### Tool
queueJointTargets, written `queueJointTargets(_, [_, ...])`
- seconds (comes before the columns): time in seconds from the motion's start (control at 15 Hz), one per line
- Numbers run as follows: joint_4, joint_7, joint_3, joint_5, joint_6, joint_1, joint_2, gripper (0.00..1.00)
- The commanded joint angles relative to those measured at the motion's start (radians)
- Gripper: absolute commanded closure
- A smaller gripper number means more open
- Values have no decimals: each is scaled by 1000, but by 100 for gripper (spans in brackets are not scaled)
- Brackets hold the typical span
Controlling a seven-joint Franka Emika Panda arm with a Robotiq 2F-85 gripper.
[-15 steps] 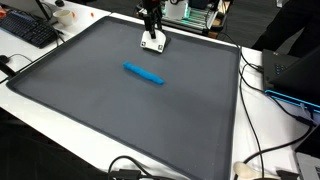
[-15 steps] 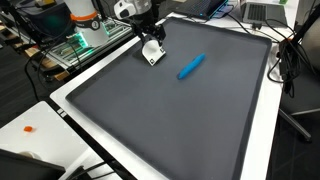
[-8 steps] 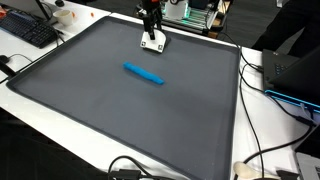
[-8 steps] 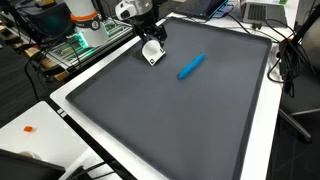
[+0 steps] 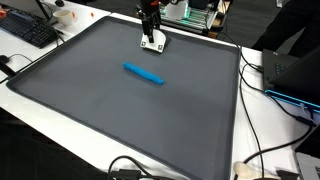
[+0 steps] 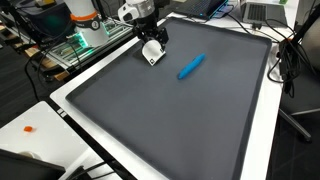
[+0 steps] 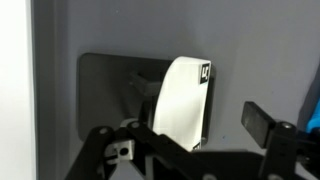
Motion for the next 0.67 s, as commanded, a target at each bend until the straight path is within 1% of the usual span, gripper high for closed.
queueJointTargets(0.0, [10,-7,-5,20,30,12,29,26])
queueJointTargets(0.07, [11,-6,-5,20,32,12,31,24])
queueJointTargets(0.13, [13,-5,-5,20,33,12,35,28])
queueJointTargets(0.2, [16,-6,-6,22,33,12,38,37])
queueJointTargets(0.33, [21,-4,-6,25,30,11,44,39])
queueJointTargets(0.4, [23,-1,-6,23,31,11,46,49])
queueJointTargets(0.47, [25,-1,-5,24,31,11,48,43])
queueJointTargets(0.53, [27,-2,-5,26,30,11,49,48])
queueJointTargets(0.6, [29,-1,-5,27,31,11,51,51])
